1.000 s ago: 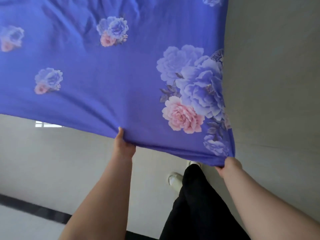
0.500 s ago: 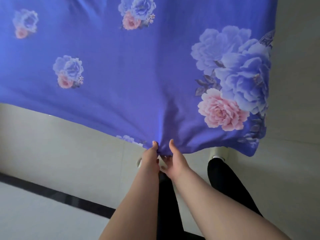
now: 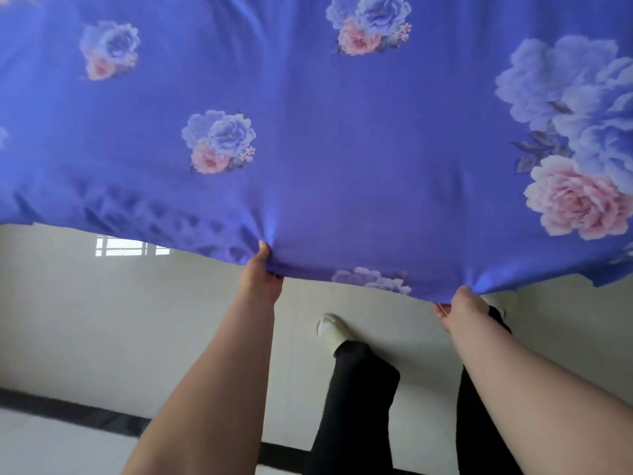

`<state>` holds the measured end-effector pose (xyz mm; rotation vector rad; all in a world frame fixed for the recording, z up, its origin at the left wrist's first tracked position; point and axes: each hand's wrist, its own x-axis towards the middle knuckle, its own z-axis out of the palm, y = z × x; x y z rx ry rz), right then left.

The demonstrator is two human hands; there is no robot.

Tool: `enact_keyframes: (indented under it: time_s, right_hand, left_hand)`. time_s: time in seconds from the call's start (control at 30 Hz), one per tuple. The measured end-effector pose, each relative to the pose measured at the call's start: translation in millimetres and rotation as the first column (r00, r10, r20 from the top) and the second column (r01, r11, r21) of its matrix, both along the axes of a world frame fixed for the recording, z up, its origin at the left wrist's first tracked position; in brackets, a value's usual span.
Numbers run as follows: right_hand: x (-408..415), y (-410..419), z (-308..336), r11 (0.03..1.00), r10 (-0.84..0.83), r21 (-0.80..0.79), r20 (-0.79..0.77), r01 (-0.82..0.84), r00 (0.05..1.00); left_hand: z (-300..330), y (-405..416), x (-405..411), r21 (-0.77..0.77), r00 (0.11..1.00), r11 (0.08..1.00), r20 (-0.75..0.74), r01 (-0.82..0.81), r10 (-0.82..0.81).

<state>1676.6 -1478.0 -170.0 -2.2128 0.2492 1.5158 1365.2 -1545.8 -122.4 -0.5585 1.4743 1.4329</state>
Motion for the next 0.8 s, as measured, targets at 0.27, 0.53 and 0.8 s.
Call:
enact_keyframes:
  time_s: [0.27,0.53,0.8]
  right_hand:
    - [-199,-79,43,0.988,0.087,-0.052,-0.584,-0.144,0.807]
    - [-272,-86,25,0.964,0.216,-0.081,-0.309,-0.252,0.926]
    - [-287,-57,3,0.951,0.221,-0.215,-0.027,-0.221,0.975]
  left_hand:
    - [-1,-35,-24,-0.366,0.957,0.894,0.224,0.258,-0.185]
    - [-4,-44,-81,-0.113,0.841,0.894,0.407,0.433,-0.355]
    - [2,-15,-255,0.059,0.976,0.979,0.105,-0.197,0.19]
